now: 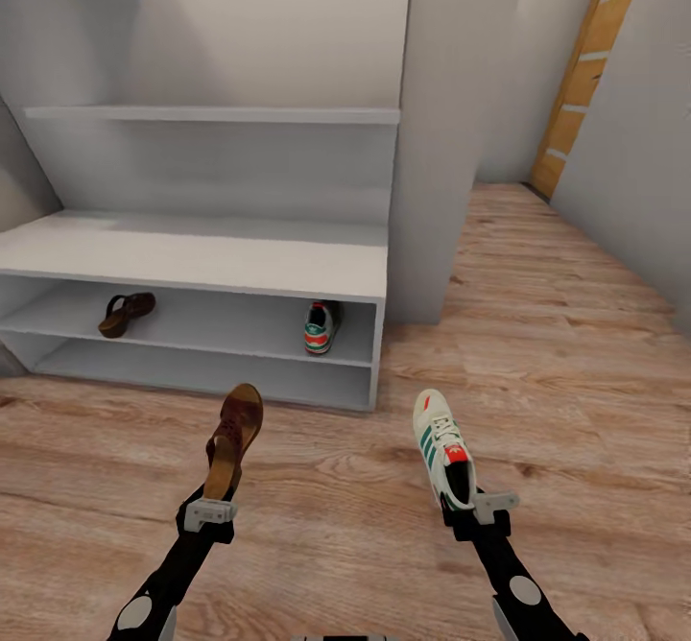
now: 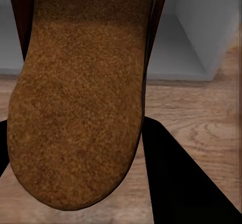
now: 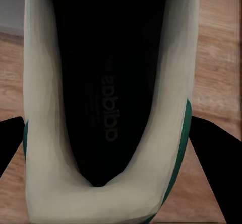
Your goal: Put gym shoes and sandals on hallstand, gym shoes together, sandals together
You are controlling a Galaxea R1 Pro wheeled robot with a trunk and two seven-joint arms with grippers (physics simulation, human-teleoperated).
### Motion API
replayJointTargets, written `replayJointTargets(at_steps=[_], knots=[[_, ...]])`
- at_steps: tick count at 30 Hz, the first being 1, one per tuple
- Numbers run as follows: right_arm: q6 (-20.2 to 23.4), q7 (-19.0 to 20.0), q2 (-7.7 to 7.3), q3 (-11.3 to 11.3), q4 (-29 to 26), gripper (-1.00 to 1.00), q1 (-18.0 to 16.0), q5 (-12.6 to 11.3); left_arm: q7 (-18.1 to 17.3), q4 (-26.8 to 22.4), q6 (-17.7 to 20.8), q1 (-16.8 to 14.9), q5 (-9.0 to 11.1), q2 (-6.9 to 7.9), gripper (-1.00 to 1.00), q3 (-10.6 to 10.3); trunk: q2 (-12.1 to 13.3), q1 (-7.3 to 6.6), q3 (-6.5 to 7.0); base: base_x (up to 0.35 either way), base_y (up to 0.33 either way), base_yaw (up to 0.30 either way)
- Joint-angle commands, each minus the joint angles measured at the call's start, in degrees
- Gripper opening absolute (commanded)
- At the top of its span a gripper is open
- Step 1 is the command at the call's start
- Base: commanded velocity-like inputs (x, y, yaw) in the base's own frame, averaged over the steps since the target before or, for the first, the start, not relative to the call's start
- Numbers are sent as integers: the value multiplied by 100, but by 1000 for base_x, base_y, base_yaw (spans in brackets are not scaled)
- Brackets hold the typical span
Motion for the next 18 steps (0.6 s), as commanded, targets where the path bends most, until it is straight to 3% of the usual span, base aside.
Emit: replayJointTargets(at_steps=[1,18], knots=[[-11,-32,-4,16,4,-100,-3,37,-35,-2,-30,-4,-78,-10,-100,43,-2,-1,-6,0,0,-125],[-19,-180,1,22,4,-100,-5,46,-35,-2,-31,-4,-78,-10,-100,38,-2,-1,-9,0,0,-25]])
